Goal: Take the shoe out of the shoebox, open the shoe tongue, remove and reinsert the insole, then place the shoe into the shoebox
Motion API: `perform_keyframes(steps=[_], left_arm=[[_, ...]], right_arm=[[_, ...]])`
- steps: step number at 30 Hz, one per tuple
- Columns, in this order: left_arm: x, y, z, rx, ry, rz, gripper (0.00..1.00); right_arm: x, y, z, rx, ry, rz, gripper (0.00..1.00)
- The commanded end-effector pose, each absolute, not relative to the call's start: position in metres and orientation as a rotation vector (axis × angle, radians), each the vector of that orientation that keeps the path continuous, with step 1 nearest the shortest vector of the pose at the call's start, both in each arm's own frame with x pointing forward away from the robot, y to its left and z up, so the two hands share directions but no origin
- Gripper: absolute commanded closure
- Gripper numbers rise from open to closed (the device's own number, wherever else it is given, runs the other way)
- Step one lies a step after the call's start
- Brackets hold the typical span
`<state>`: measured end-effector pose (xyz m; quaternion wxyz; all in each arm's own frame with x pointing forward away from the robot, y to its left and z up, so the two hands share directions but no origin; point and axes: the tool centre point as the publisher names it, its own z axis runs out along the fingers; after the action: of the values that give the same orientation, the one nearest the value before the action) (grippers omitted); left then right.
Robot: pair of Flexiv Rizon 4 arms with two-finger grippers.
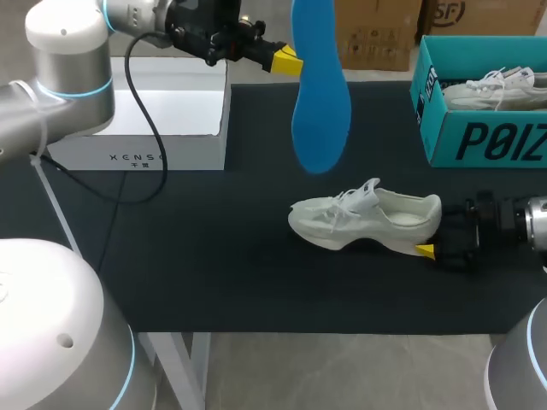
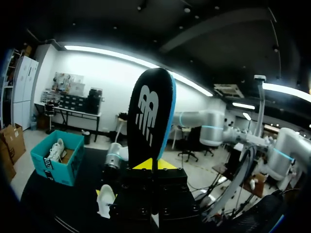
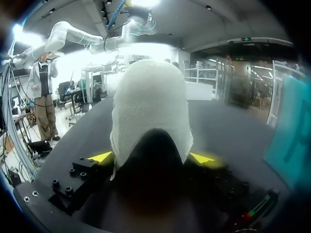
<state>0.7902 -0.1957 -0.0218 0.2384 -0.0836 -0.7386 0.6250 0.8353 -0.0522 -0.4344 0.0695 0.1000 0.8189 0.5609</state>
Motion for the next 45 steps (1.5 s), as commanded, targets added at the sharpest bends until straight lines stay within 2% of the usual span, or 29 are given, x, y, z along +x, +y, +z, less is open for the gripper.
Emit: perform_keyframes(steps=[1,10,19,24,45], left_arm=[[0.790,-0.196,-0.022,-0.229,-2.025,1.710,1.00],[0.790,-0.196,-0.022,-0.229,-2.025,1.710,1.00],[0.790,-0.196,-0.022,-0.229,-2.025,1.710,1.00],[0.790,-0.196,-0.022,-0.229,-2.025,1.710,1.00],[0.790,-0.196,-0.022,-0.229,-2.025,1.710,1.00]], right_arm=[[0.832,-0.064,-0.430,0.305,2.448,1.669,0.00],[0.834,-0.103,-0.416,0.283,2.473,1.513,0.00],[0.835,-0.135,-0.375,0.271,2.608,1.102,0.00],[0.831,-0.140,-0.359,0.258,2.657,0.885,0.00],[0.827,-0.151,-0.293,0.121,2.854,0.442,0.00]])
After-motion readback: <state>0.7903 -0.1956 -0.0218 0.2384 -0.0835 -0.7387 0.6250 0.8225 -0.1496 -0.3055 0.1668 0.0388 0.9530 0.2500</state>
